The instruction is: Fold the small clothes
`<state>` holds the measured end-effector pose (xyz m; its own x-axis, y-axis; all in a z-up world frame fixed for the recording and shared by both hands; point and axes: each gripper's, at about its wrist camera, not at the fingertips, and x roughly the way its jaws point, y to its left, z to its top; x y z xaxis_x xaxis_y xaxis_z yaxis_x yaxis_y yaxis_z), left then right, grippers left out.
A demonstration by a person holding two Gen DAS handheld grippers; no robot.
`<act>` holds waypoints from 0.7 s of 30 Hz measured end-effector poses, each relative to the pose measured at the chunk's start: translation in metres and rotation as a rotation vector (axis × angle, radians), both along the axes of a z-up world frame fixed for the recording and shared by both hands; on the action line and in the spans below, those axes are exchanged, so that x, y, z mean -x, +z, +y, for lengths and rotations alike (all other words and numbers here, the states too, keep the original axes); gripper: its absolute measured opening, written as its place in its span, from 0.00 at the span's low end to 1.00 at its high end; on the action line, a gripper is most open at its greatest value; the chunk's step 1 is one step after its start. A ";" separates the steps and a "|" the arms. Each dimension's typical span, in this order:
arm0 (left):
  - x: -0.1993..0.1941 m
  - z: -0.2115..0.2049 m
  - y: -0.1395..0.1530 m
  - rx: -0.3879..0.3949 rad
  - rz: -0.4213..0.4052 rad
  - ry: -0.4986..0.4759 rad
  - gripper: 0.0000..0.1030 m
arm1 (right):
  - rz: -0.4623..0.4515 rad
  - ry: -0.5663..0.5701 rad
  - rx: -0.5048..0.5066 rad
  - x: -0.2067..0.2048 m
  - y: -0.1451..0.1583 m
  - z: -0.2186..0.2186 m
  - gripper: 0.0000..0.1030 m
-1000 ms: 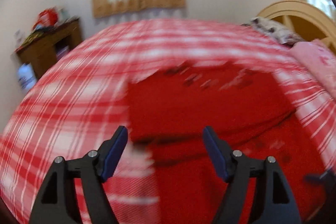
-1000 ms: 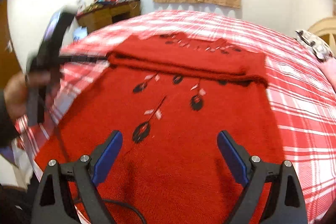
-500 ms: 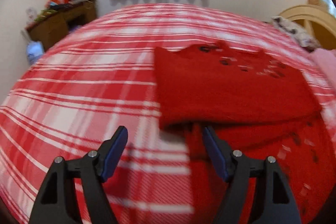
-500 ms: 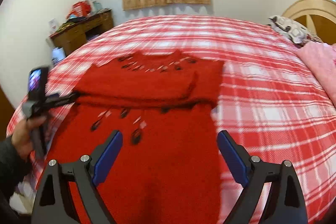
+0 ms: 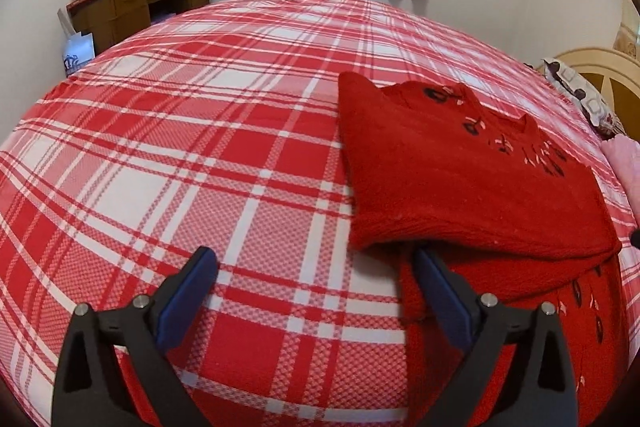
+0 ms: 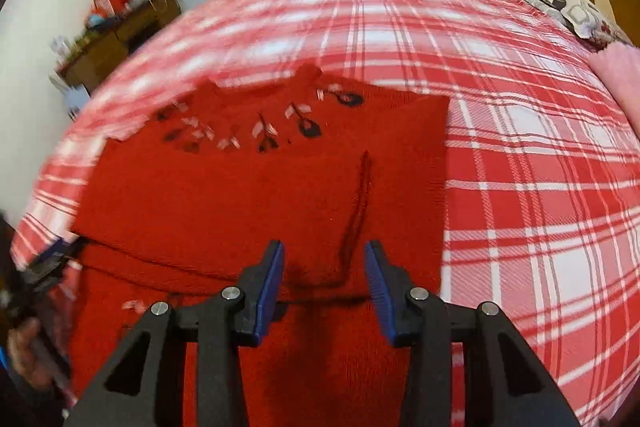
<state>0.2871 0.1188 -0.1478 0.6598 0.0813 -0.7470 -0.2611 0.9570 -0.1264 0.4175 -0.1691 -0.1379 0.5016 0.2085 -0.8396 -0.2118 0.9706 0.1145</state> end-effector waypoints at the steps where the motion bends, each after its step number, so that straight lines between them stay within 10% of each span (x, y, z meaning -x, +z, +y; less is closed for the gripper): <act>1: 0.000 -0.001 0.000 -0.005 0.001 -0.002 0.99 | 0.010 0.002 0.013 -0.004 -0.006 0.003 0.42; 5: -0.001 -0.002 -0.001 -0.012 0.006 -0.008 1.00 | -0.029 0.010 0.080 -0.006 -0.009 0.011 0.09; 13: -0.003 0.002 -0.002 0.000 0.014 -0.002 1.00 | -0.225 -0.006 0.113 0.012 0.042 -0.009 0.07; 21: -0.005 0.002 -0.003 -0.012 0.025 -0.004 1.00 | -0.155 -0.075 0.105 0.003 0.020 -0.041 0.07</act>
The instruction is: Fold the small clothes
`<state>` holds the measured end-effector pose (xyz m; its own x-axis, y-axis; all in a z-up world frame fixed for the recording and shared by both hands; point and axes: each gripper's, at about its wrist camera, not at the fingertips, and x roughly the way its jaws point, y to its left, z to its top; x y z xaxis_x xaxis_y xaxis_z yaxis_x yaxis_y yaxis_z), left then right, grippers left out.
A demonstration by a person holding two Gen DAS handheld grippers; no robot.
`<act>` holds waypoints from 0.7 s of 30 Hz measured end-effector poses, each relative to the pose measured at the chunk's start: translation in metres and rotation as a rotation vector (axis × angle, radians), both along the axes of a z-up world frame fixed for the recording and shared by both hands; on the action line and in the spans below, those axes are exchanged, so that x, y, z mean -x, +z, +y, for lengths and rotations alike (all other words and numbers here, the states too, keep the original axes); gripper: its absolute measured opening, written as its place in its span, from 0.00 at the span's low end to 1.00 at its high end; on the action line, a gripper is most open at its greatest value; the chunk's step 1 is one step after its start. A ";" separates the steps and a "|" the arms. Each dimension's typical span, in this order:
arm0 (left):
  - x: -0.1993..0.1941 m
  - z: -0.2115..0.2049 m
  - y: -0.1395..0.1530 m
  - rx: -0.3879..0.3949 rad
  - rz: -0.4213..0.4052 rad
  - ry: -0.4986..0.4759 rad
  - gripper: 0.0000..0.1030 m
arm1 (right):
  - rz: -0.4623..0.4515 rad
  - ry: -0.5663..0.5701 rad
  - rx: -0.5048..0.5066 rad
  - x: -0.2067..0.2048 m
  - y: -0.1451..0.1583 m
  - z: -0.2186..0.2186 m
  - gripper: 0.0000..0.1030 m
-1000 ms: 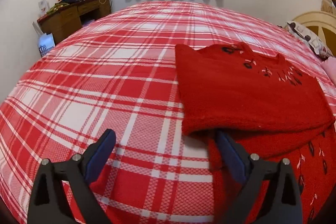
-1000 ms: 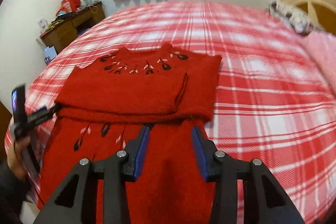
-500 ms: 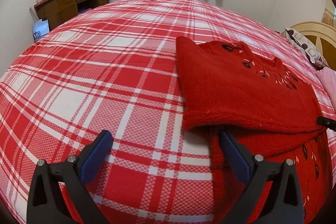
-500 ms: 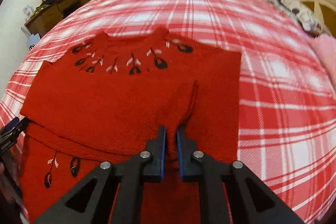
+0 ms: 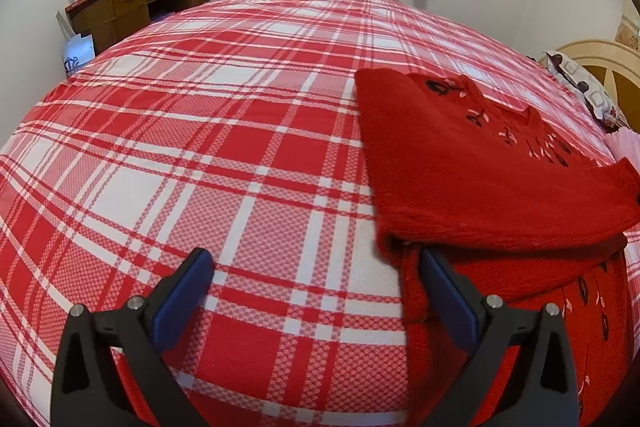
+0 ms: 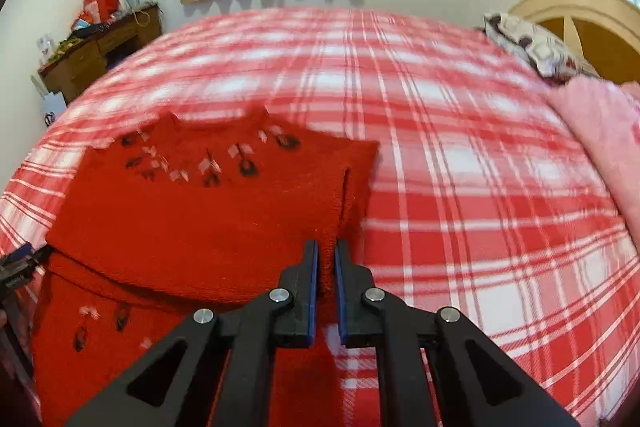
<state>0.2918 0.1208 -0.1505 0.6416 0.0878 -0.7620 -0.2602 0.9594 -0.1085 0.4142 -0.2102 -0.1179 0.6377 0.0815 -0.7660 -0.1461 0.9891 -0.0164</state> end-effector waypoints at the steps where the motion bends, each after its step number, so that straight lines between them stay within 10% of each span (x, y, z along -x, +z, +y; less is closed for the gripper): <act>1: 0.000 0.000 0.000 0.000 0.000 0.000 1.00 | 0.014 -0.009 0.013 -0.002 -0.006 -0.002 0.07; 6: 0.000 -0.001 0.000 -0.007 0.002 -0.001 1.00 | 0.075 0.008 -0.012 -0.004 -0.024 -0.010 0.14; 8: 0.000 0.000 0.000 -0.005 -0.002 -0.005 1.00 | 0.052 -0.017 -0.008 0.001 -0.015 -0.014 0.35; 13: 0.026 0.004 0.014 0.033 -0.068 0.011 1.00 | -0.037 0.080 -0.076 0.020 0.011 -0.001 0.36; 21: 0.020 -0.015 0.044 -0.085 -0.152 0.010 1.00 | 0.099 0.098 -0.099 0.003 -0.034 0.021 0.36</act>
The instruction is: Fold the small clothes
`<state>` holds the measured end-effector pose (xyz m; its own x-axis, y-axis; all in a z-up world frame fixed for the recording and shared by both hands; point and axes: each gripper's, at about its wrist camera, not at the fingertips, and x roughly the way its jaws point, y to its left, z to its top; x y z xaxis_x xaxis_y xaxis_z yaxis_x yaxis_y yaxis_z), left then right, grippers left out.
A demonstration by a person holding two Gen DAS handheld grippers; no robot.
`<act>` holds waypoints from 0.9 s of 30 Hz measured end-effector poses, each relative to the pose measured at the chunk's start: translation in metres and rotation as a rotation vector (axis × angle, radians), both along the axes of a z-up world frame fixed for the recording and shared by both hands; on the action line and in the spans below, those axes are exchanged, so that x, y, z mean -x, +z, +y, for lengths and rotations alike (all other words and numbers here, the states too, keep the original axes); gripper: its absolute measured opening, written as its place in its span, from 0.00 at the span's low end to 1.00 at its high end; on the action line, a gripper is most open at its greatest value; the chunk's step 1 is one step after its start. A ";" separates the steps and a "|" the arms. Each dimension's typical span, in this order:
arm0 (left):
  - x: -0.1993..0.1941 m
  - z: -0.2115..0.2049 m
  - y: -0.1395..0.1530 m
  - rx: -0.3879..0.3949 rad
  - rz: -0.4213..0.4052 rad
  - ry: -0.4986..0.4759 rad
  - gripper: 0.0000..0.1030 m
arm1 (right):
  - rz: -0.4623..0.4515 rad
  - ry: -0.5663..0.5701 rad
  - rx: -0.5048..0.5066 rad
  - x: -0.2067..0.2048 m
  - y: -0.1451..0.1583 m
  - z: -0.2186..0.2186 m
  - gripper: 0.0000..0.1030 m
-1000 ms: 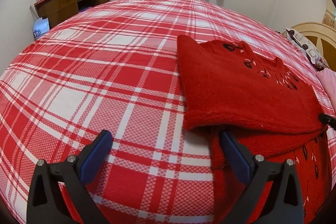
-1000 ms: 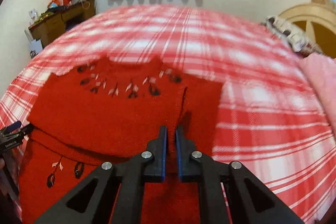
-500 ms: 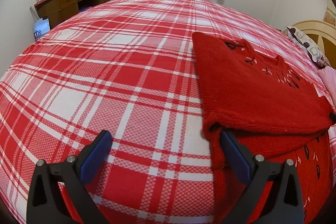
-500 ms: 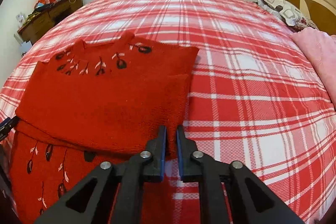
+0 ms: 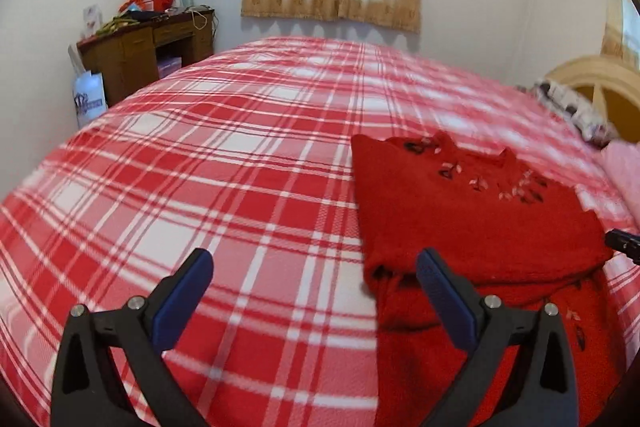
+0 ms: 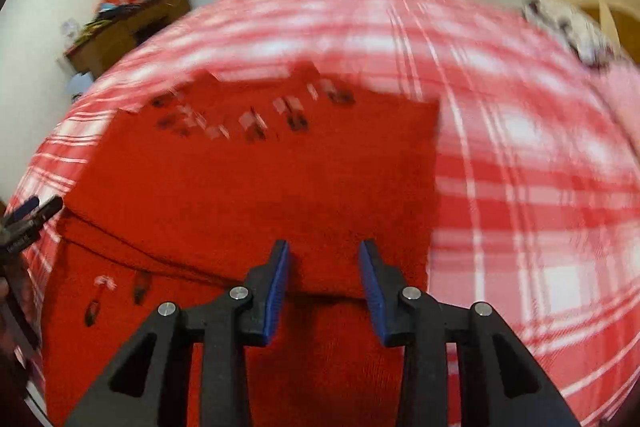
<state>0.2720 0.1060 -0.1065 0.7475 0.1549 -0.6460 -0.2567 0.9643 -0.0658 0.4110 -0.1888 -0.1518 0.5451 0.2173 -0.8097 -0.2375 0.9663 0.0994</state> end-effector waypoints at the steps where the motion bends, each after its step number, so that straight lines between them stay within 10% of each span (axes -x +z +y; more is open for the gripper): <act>1: -0.009 -0.004 -0.006 -0.022 0.027 0.003 1.00 | -0.015 0.001 -0.016 0.005 -0.002 -0.002 0.36; 5: -0.030 -0.007 -0.041 -0.041 0.171 -0.037 1.00 | -0.012 0.016 0.009 0.023 -0.005 -0.001 0.36; 27: -0.022 -0.013 -0.042 -0.055 0.155 -0.053 1.00 | -0.082 0.016 -0.038 0.039 -0.009 0.001 0.63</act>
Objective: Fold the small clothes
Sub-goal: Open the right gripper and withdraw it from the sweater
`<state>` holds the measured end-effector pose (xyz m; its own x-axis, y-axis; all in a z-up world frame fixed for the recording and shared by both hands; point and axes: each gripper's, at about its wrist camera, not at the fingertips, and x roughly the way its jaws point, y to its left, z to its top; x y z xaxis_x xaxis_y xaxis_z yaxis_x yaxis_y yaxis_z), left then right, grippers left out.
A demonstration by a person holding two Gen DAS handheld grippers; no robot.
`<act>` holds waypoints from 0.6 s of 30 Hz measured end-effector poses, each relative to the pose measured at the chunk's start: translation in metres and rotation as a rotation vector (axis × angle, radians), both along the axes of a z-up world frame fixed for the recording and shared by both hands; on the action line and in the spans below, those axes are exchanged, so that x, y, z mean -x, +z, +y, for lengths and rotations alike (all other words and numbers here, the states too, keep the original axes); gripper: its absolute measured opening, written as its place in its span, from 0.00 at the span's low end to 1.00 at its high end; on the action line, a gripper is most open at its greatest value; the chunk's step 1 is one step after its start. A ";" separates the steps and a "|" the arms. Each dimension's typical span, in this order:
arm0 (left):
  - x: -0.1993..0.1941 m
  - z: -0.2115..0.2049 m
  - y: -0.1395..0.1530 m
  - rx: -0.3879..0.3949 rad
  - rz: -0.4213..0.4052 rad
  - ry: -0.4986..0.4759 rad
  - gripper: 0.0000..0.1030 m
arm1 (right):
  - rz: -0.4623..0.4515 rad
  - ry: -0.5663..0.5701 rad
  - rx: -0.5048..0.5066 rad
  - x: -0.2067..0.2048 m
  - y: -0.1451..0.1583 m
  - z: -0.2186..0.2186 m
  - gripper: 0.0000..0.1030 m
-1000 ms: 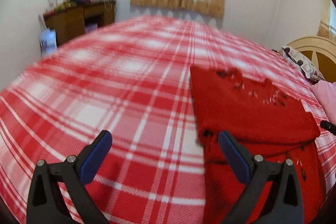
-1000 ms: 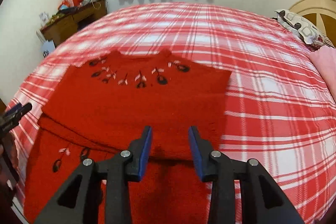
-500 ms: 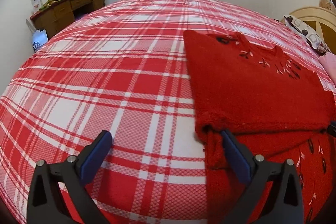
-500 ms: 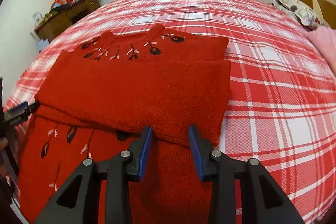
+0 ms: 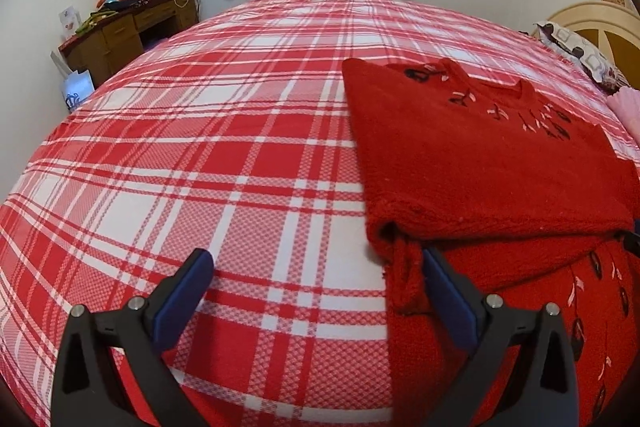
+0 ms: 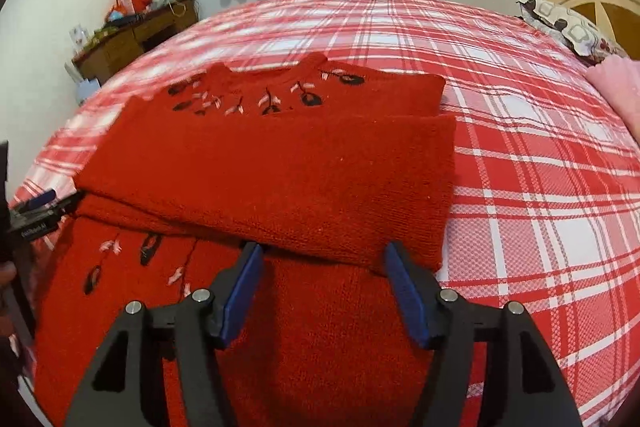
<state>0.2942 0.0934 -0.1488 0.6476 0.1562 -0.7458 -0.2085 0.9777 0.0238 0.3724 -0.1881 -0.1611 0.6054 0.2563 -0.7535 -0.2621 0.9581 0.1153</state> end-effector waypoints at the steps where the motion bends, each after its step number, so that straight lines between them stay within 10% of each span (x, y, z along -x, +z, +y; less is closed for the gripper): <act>1: 0.000 0.000 0.000 -0.001 -0.003 0.000 1.00 | 0.003 -0.007 -0.019 0.001 0.002 -0.003 0.63; 18: 0.020 -0.010 0.006 0.001 -0.024 -0.047 1.00 | 0.003 -0.042 -0.036 0.016 0.007 -0.012 0.63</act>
